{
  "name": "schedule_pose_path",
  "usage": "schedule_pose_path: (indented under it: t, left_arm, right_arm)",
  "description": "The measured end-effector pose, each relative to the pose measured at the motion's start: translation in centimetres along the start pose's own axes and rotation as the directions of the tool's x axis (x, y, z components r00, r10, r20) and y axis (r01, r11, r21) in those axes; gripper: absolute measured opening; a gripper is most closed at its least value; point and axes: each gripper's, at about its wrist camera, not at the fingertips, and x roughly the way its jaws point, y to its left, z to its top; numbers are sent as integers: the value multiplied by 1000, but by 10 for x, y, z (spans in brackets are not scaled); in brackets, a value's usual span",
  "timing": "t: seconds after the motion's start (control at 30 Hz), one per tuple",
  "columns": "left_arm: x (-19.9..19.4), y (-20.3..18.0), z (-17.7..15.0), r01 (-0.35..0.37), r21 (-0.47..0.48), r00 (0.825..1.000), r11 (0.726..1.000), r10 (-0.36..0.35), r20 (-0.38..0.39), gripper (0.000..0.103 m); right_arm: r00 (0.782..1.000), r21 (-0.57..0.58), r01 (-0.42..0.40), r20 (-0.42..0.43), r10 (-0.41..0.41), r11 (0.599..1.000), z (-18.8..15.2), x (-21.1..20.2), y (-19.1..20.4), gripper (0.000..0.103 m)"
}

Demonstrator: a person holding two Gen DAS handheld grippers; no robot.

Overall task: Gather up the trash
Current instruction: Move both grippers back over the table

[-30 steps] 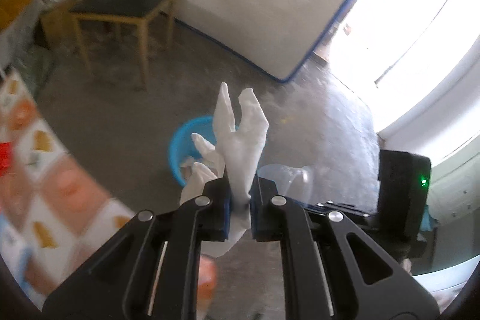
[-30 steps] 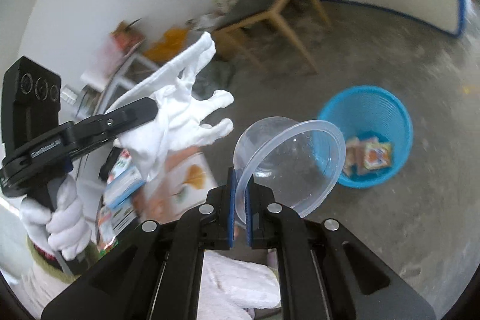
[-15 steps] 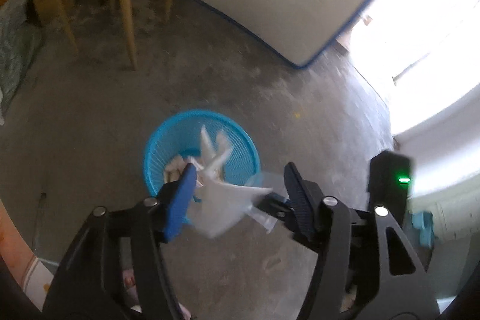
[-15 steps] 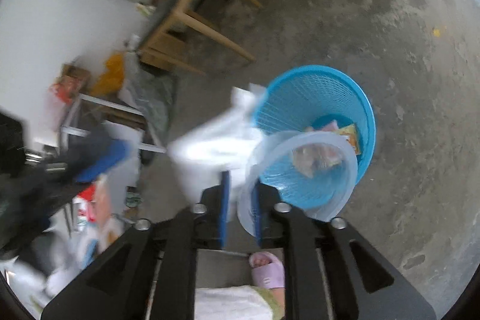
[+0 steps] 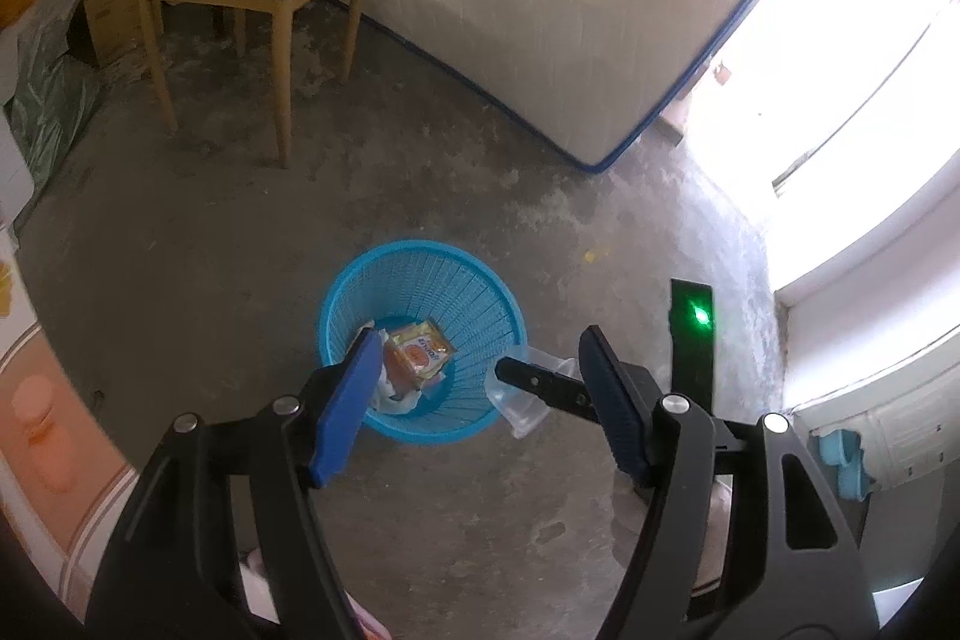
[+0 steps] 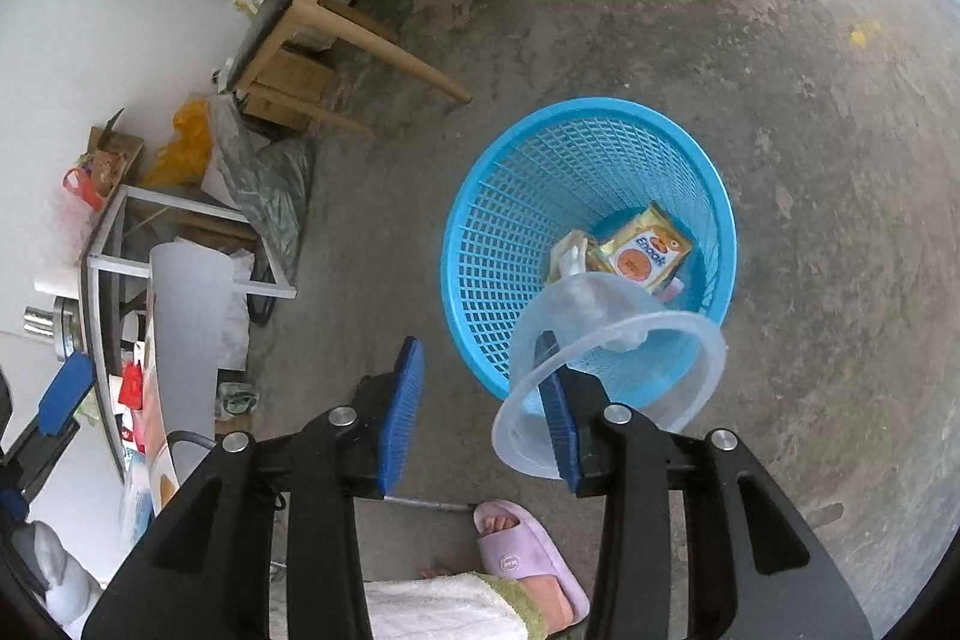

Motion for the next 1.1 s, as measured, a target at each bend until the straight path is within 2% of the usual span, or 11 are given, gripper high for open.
schedule_pose_path:
  t: [0.13,0.23,0.27,0.3,0.37,0.43,0.5,0.63,0.73,0.9,1.1]
  left_arm:
    - [-28,5,-8,28,-23,999,999,-27,40,64]
    - [-46,7,-17,41,-25,997,999,-40,72,66]
    - [-53,7,-22,40,-24,996,999,-38,85,66]
    - [-58,8,-25,39,-22,995,999,-36,95,67]
    - [-68,9,-34,38,-20,994,999,-36,104,67]
    - [-76,10,-41,39,-19,994,999,-37,108,67]
    - [-83,12,-46,37,-19,993,999,-35,116,68]
    - [-99,20,-58,40,-44,990,998,-34,140,68]
    - [-108,28,-66,46,-66,988,997,-35,150,68]
    - [-126,38,-94,29,-91,987,995,-14,162,69]
    - [-152,52,-126,-25,-100,986,995,41,161,69]
  right_arm:
    - [999,2,-38,27,38,999,5,-5,5,45]
    - [990,26,-132,54,130,991,12,-3,2,61]
    - [990,32,-135,49,133,990,13,2,0,67]
    - [993,36,-114,34,113,993,15,9,-4,67]
    - [999,67,-12,-36,14,998,14,34,-19,67]
    - [993,96,57,-104,-47,994,6,52,-33,67]
    - [991,113,80,-118,-67,990,-3,56,-42,67]
    - [993,140,66,-105,-51,988,-17,49,-56,67]
    - [998,145,29,-67,-19,989,-30,28,-57,67]
    - [999,111,-41,-21,43,993,-53,-9,-47,67]
    - [995,31,-94,-28,95,995,-82,-45,-23,67]
